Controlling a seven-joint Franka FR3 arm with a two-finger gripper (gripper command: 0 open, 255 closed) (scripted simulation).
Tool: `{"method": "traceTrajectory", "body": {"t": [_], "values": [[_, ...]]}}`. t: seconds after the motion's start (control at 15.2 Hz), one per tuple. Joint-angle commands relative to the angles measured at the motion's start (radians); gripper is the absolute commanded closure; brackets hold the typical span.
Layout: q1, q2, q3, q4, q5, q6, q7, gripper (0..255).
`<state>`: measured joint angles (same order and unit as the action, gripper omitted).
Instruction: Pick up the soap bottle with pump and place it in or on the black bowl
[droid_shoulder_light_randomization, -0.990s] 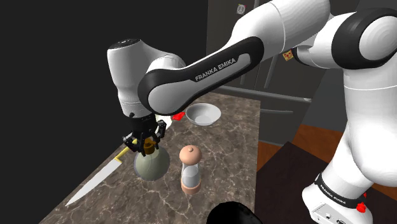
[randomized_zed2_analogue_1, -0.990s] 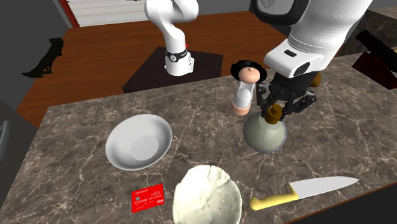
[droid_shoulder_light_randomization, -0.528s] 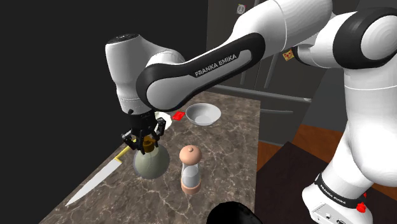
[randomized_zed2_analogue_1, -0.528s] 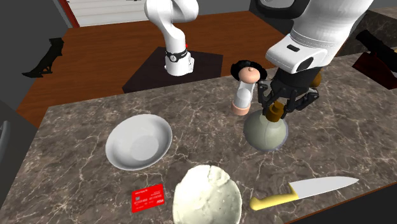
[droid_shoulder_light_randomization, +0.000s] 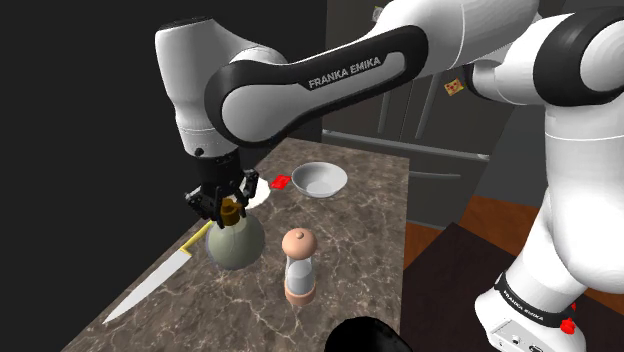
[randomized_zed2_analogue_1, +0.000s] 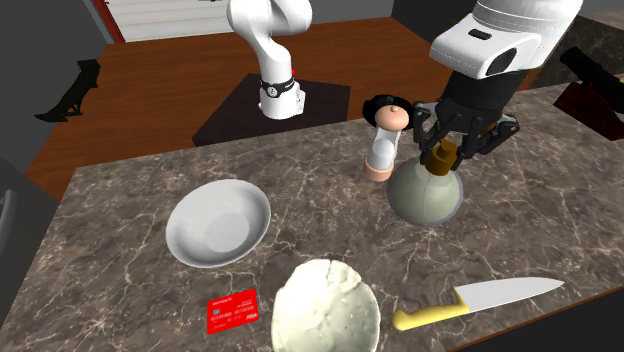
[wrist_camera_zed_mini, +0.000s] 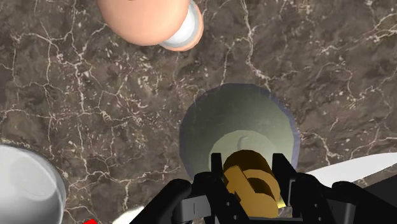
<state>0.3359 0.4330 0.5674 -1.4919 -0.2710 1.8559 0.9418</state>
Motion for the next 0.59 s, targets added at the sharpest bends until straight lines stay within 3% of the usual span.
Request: {"method": "traceTrajectory", "body": {"t": [0.0,0.53], "values": [[0.001,-0.005,0.002,0.020,0.004,-0.024,-0.003,255],[0.014,-0.009,0.007,0.123,0.010,-0.129,-0.014,255]]}}
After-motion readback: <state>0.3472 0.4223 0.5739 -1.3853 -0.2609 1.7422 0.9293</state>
